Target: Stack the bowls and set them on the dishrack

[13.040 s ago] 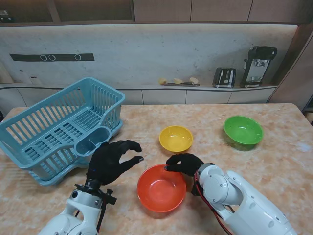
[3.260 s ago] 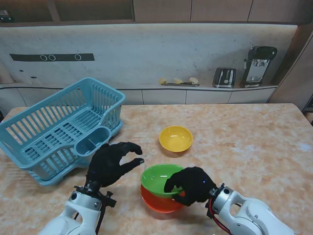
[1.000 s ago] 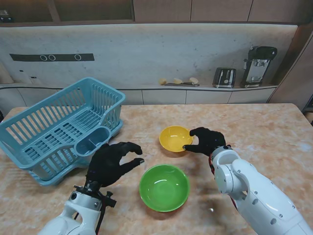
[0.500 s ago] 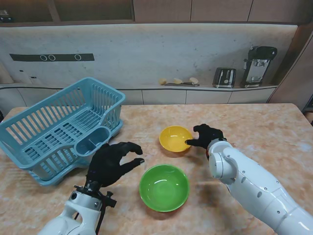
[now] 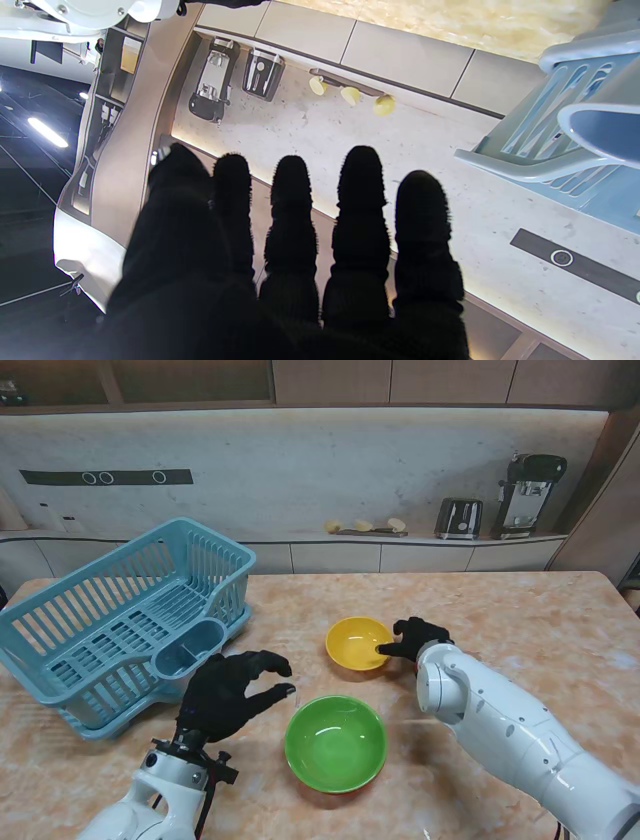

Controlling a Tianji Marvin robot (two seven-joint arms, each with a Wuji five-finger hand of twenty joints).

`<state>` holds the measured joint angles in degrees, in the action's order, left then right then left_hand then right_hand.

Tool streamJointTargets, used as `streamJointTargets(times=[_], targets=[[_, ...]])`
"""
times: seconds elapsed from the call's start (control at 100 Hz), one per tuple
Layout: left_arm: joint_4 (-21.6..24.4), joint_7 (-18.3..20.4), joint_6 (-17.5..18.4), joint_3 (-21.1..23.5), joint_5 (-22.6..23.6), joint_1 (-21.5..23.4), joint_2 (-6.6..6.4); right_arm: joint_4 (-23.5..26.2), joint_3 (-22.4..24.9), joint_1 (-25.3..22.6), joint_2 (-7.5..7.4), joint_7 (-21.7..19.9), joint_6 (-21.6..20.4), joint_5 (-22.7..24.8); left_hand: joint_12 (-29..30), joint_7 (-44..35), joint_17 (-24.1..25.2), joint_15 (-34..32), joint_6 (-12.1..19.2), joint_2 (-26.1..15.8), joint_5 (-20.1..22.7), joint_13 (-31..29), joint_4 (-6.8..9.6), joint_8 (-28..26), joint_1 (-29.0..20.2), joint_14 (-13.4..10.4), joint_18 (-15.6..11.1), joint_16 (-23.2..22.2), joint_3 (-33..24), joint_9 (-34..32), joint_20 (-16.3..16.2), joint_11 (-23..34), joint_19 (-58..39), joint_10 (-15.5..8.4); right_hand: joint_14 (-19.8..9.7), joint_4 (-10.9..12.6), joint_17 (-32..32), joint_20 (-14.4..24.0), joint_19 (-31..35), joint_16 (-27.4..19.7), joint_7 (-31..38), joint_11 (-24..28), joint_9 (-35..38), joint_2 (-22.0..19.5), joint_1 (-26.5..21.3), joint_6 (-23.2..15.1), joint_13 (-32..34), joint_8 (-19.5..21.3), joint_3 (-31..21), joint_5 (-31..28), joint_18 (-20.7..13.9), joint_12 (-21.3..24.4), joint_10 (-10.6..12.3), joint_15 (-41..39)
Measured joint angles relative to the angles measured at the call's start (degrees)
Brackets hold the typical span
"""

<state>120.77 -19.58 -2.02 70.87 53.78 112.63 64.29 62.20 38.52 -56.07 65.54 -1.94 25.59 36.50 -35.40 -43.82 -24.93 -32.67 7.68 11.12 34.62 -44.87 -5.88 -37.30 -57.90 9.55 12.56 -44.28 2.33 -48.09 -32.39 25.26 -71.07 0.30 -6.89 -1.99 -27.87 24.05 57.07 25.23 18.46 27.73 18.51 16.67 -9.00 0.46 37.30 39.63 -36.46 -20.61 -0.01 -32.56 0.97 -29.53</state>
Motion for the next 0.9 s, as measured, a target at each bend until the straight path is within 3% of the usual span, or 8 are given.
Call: streamJointTargets(times=[0.18,0.34,0.56,0.77,0.9], targets=[[0.05,0.03,0.06,0.13,-0.08,0.03,0.0,-3.01,-2.39,1.93,1.22,0.85,0.45,-1.73,0.0,0.0,0.0,0.0,0.0,0.0,0.01,0.0,0.0,0.0,0.0,0.0,0.0,0.0,0.0,0.0,0.0,0.0,0.0,0.01,-0.76,0.01,-1.41,-0.13,2.08,1.45,3.95,3.12,1.3,-0.07,-1.59,-2.57,0.87,2.77,0.26,-2.02,-0.82,-2.75,0.78,-3.36],[0.09,0.01,0.06,0.22,-0.12,0.07,0.0,-4.83,-3.84,3.05,1.98,1.05,0.64,-2.67,0.0,0.0,0.0,0.0,0.0,0.0,0.01,0.0,0.0,0.0,0.0,0.0,0.0,0.0,0.0,0.0,0.0,0.0,0.0,0.01,-1.66,1.52,-3.35,-0.33,4.2,2.95,8.01,6.06,3.61,0.03,-4.76,-4.84,2.45,6.69,0.76,-3.76,-1.1,-5.67,1.8,-6.75],[0.1,-0.03,0.06,0.29,-0.12,0.1,0.0,-5.85,-4.54,3.65,2.52,0.91,1.34,-3.89,0.0,0.0,0.0,0.15,0.0,0.0,0.02,-0.19,0.0,0.0,0.0,0.01,0.01,0.0,0.0,0.0,0.0,0.0,0.0,0.01,-3.3,5.61,-6.16,-0.38,6.96,4.96,15.51,8.52,7.32,1.15,-11.6,-7.63,5.23,10.91,0.04,-6.27,-2.21,-8.1,3.12,-11.32],[0.11,-0.01,0.06,0.33,-0.12,0.12,0.0,-5.89,-4.02,3.51,3.08,1.01,3.23,-5.62,0.0,0.0,0.0,0.15,0.0,0.0,0.02,-0.33,0.0,0.0,0.0,0.01,0.01,0.0,0.0,0.0,0.0,0.0,0.0,0.01,-5.8,5.61,-10.48,-1.45,9.9,6.97,29.06,11.61,9.21,8.41,-18.77,-12.63,8.92,7.55,-6.74,-5.33,-4.54,-10.28,4.33,-17.05],[0.17,0.02,0.06,0.48,-0.09,0.24,0.0,-5.9,-2.86,3.07,3.62,1.93,4.03,-6.45,0.0,0.0,0.0,0.15,0.0,0.0,0.02,-0.33,0.0,0.0,0.0,0.01,0.01,0.0,0.0,0.0,0.0,0.0,0.0,0.01,-7.77,5.61,-14.58,-2.8,11.07,7.43,32.56,13.34,11.4,9.05,-23.15,-14.2,11.83,6.23,-8.29,-5.32,-6.71,-12.38,4.75,-19.45]])
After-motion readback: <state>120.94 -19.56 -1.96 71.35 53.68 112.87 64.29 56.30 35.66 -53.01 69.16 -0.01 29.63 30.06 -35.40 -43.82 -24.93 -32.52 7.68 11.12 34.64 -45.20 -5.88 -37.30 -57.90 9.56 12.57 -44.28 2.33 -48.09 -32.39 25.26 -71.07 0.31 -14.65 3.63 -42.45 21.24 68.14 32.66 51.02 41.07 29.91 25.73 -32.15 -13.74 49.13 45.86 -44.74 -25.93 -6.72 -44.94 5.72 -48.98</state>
